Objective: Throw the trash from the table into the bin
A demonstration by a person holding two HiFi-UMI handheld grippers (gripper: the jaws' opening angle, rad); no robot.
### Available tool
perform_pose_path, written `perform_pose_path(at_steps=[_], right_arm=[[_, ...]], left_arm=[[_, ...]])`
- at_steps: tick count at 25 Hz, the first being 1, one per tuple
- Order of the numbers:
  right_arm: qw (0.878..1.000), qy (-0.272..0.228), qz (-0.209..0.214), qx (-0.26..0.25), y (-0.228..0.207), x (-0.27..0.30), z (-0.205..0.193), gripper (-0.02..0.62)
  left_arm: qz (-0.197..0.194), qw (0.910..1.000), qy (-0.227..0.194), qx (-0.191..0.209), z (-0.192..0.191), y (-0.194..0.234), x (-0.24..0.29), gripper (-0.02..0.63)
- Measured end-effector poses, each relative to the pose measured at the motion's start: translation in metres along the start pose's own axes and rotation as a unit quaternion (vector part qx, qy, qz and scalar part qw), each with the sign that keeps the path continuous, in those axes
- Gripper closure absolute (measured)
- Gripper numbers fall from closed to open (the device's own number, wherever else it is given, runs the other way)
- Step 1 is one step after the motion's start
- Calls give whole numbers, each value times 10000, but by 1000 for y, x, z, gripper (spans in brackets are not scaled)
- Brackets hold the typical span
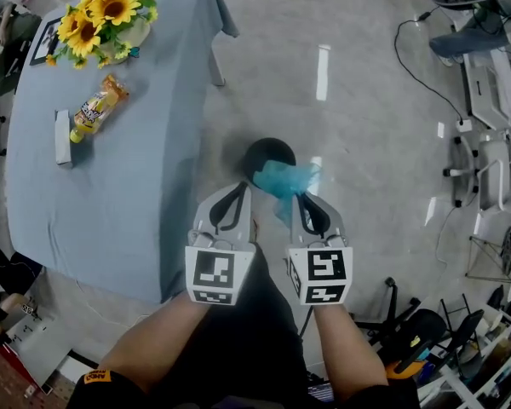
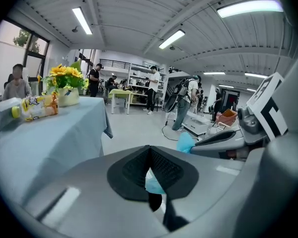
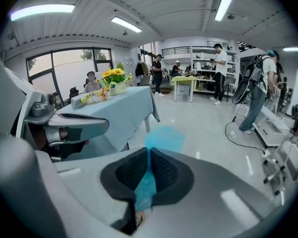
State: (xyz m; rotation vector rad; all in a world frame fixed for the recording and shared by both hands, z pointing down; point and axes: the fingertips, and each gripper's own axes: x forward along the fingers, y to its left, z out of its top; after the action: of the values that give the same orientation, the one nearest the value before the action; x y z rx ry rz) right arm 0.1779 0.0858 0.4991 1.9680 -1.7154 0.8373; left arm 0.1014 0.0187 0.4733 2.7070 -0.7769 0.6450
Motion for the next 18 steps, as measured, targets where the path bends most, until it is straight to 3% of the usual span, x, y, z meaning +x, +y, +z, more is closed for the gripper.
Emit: perform_pose_path(at_steps=[18], right_arm=[[9993,317,14,204,-26,84,-84,577]], left_arm=[[252,9985,461,-139,-87,14,74,597]])
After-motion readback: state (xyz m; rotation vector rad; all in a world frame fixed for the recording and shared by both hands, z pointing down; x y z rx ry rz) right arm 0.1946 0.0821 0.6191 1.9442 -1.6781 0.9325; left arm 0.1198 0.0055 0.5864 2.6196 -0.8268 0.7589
